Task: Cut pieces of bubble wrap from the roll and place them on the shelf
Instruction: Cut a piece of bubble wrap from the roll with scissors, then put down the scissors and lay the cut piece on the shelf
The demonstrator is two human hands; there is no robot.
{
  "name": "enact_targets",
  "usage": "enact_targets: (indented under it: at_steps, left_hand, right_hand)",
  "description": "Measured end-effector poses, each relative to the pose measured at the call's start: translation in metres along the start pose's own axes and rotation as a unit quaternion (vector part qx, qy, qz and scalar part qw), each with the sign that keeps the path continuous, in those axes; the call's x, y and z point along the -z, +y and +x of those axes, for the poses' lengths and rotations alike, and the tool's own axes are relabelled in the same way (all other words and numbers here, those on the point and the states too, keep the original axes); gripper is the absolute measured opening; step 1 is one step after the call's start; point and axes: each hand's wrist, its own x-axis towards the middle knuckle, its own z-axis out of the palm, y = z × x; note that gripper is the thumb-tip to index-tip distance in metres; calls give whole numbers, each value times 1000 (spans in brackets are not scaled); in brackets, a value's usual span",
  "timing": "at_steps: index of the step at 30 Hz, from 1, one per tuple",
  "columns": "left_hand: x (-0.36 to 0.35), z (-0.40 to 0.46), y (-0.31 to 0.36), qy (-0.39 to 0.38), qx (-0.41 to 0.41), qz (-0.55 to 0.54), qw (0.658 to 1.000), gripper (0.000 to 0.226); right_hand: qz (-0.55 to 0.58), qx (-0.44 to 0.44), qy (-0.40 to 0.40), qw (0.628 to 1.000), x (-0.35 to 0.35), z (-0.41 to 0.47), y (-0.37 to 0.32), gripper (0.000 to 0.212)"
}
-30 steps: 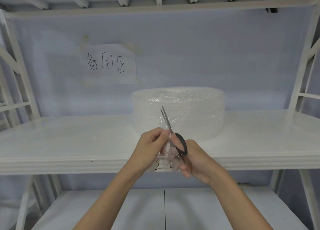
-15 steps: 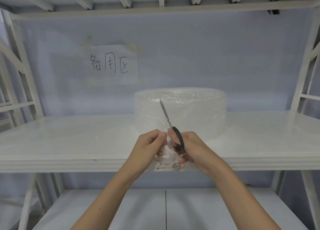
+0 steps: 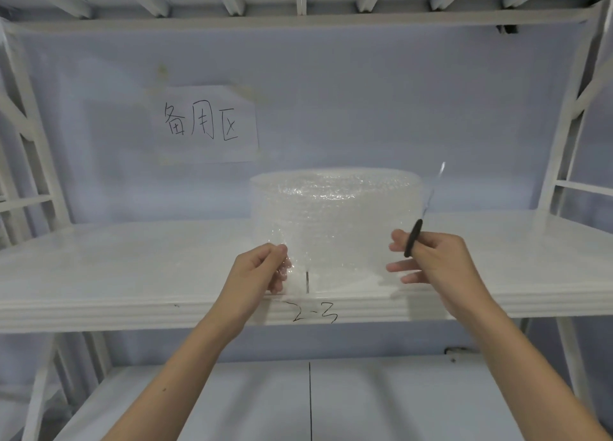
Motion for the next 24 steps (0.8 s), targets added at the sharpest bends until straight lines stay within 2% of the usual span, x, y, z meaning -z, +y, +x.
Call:
enact_targets:
  at_steps: [4, 6, 9, 12, 16, 19, 21, 22, 24]
  left_hand:
    - [-5, 1, 3, -4, 0, 0, 1000, 35]
    - [-6, 2, 6, -8, -4, 3, 1000, 37]
    - [-7, 2, 8, -13, -6, 10, 1000, 37]
    - [-7, 2, 9, -16, -4, 12, 1000, 36]
    - [-7, 2, 10, -16, -4, 16, 1000, 36]
    - [-6, 2, 10, -18, -6, 13, 1000, 36]
    - [-6, 3, 11, -19, -11, 13, 1000, 36]
    - [-5, 4, 11, -19, -15, 14, 1000, 36]
    - [-2, 5, 10, -17, -22, 15, 999, 35]
  right_hand:
    - [-58, -50, 91, 993, 24, 14, 14, 47]
    - [-86, -85, 113, 986, 31, 22, 21, 57]
    - [-139, -130, 101, 976, 39, 34, 30, 58]
    - [-210, -136, 87, 964, 42, 41, 31, 50]
    - [-381, -82, 64, 919, 39, 47, 34, 32]
    - [-527, -47, 45, 848, 27, 41, 34, 23]
    - [-577, 13, 81, 813, 16, 31, 29, 23]
    - [-564, 55, 94, 819, 8, 26, 25, 24]
    - [-453, 128, 67, 880, -14, 13, 11, 26]
